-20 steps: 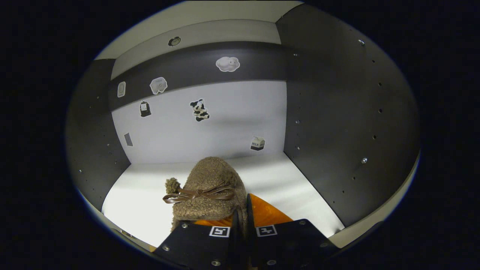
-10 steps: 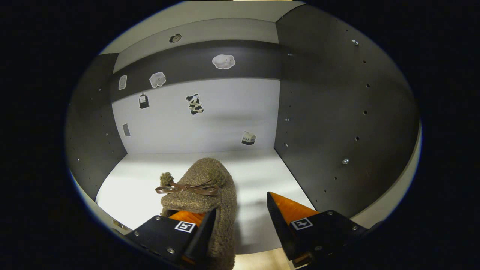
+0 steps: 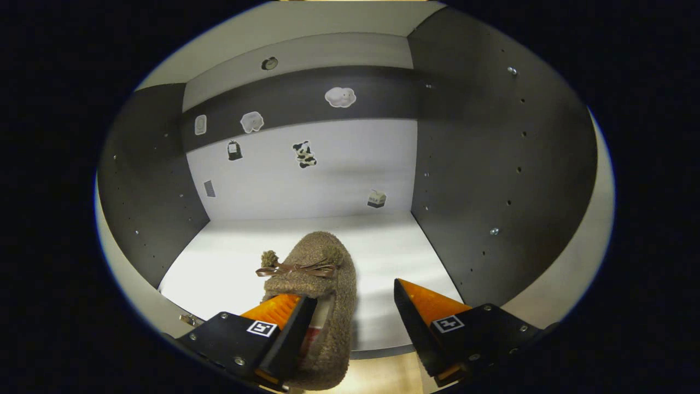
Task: Grab one shoe with the right hand and put it into the shoe cabinet, grab the other shoe with the left hand and put it into the shoe cabinet; then close the right door with the right hand and the left door with the left hand.
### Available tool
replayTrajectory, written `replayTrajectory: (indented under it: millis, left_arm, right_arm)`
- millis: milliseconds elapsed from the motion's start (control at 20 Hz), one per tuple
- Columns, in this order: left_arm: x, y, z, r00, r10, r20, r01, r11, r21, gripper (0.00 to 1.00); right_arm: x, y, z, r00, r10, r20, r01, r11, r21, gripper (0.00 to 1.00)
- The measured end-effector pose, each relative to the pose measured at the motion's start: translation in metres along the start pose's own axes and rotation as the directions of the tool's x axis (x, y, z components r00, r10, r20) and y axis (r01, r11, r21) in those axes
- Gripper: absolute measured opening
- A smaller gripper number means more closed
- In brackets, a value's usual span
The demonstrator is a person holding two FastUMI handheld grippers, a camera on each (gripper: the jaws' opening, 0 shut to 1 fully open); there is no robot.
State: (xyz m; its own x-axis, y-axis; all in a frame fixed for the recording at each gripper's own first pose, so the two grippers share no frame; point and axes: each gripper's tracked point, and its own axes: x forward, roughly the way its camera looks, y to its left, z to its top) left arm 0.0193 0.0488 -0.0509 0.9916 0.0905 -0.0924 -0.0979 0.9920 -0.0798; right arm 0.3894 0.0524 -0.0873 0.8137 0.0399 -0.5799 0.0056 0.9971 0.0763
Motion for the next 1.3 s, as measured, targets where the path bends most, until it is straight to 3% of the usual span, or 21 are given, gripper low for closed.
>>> replayTrajectory:
  millis: [300, 550, 650, 900, 1100, 1300]
  left_arm:
    - [-0.001, -0.002, -0.001, 1.0, -0.01, -0.002, 0.01, 1.0, 0.004, 0.96]
    - [-0.003, -0.011, -0.001, 0.999, -0.04, -0.004, 0.04, 0.999, 0.013, 0.94]
    - [-0.005, -0.017, -0.001, 0.998, -0.056, -0.001, 0.056, 0.998, 0.015, 0.99]
    - [-0.006, -0.032, -0.007, 0.996, -0.093, -0.014, 0.093, 0.996, 0.015, 0.96]
    - [-0.008, -0.041, -0.022, 0.993, -0.109, -0.051, 0.11, 0.994, 0.011, 0.96]
    - [-0.012, -0.048, -0.031, 0.99, -0.12, -0.076, 0.122, 0.992, 0.024, 0.96]
  right_arm:
    - [-0.068, 0.015, 0.017, 0.982, 0.029, 0.184, -0.022, 0.999, -0.04, 0.9]
    - [-0.133, 0.03, 0.017, 0.94, 0.072, 0.335, -0.066, 0.997, -0.03, 0.9]
    - [-0.164, 0.032, 0.009, 0.921, 0.091, 0.378, -0.085, 0.996, -0.034, 0.9]
    - [-0.226, 0.036, -0.046, 0.889, 0.135, 0.437, -0.117, 0.991, -0.068, 0.9]
    - [-0.259, 0.027, -0.102, 0.873, 0.128, 0.471, -0.107, 0.992, -0.071, 0.9]
    - [-0.274, 0.013, -0.141, 0.879, 0.117, 0.462, -0.116, 0.993, -0.031, 0.9]
